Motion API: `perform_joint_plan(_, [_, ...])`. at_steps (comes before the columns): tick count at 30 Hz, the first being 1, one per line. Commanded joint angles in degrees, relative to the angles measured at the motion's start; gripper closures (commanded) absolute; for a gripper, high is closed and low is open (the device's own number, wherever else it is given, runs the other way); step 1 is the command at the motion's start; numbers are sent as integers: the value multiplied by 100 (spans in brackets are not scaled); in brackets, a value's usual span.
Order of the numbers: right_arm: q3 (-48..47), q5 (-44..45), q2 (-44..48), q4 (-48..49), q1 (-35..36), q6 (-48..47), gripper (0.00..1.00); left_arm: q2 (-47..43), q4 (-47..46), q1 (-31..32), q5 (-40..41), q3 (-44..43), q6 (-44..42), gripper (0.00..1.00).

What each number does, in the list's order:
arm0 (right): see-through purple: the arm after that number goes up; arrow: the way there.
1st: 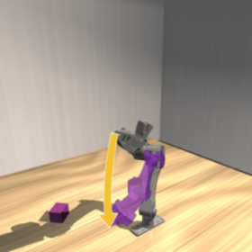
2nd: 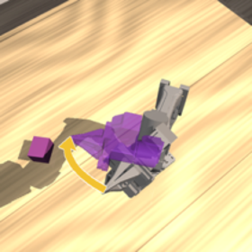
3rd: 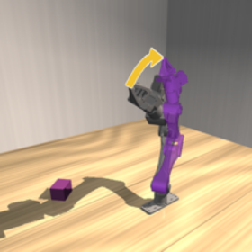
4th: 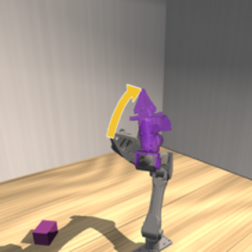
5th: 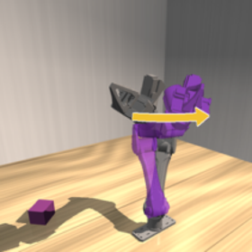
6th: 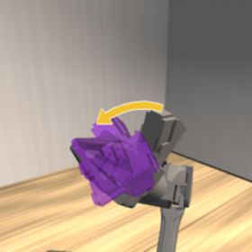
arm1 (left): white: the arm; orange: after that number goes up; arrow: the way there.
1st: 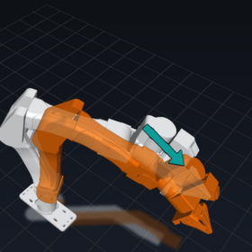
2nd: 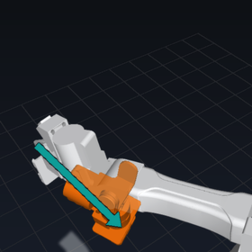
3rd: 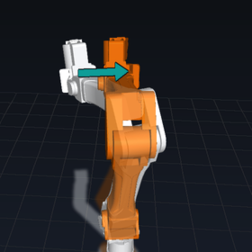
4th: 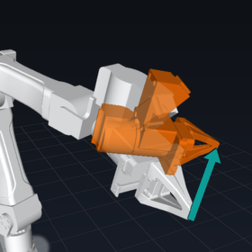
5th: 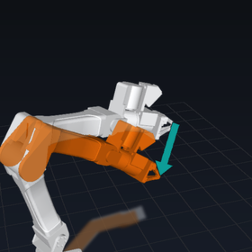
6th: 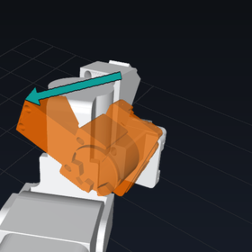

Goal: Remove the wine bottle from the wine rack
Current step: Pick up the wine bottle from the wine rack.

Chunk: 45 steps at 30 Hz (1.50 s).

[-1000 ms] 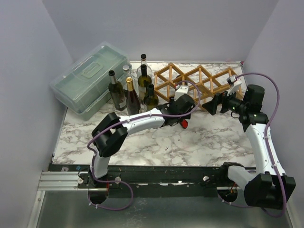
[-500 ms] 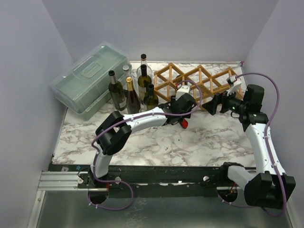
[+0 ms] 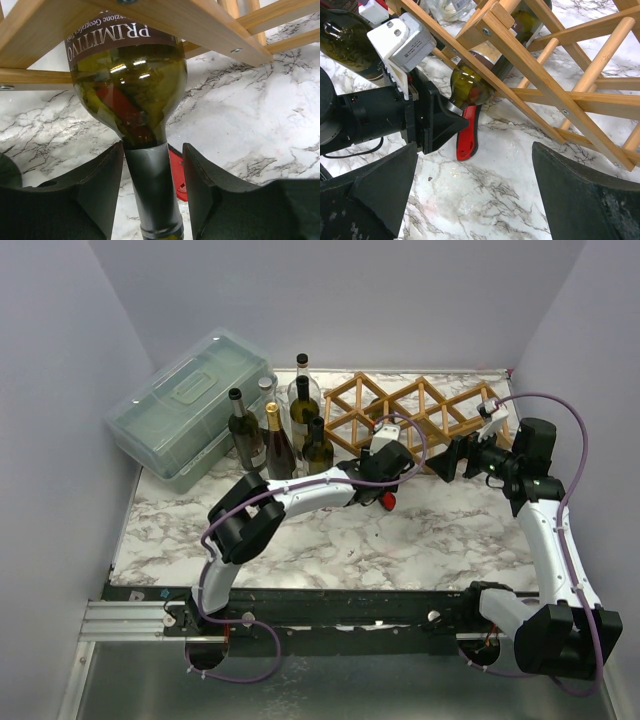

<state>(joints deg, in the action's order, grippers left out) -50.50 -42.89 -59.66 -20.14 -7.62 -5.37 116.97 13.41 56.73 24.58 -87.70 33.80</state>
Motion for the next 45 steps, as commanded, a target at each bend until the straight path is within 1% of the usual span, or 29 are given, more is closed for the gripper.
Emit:
perform_joint_plan(1, [-91, -61, -30, 53, -34, 36, 1, 148, 33, -19, 245, -250, -127, 48])
perform_joint_plan(13, [-91, -41, -34, 45, -27, 27, 1, 386, 57, -30, 354, -414, -137, 50])
perform_joint_plan(24, [-92, -44, -35, 44, -28, 27, 1, 471, 61, -30, 399, -490, -121, 54])
perform_joint_plan(45, [-86, -52, -30, 45, -27, 19, 1, 607, 62, -57, 355, -538, -58, 56])
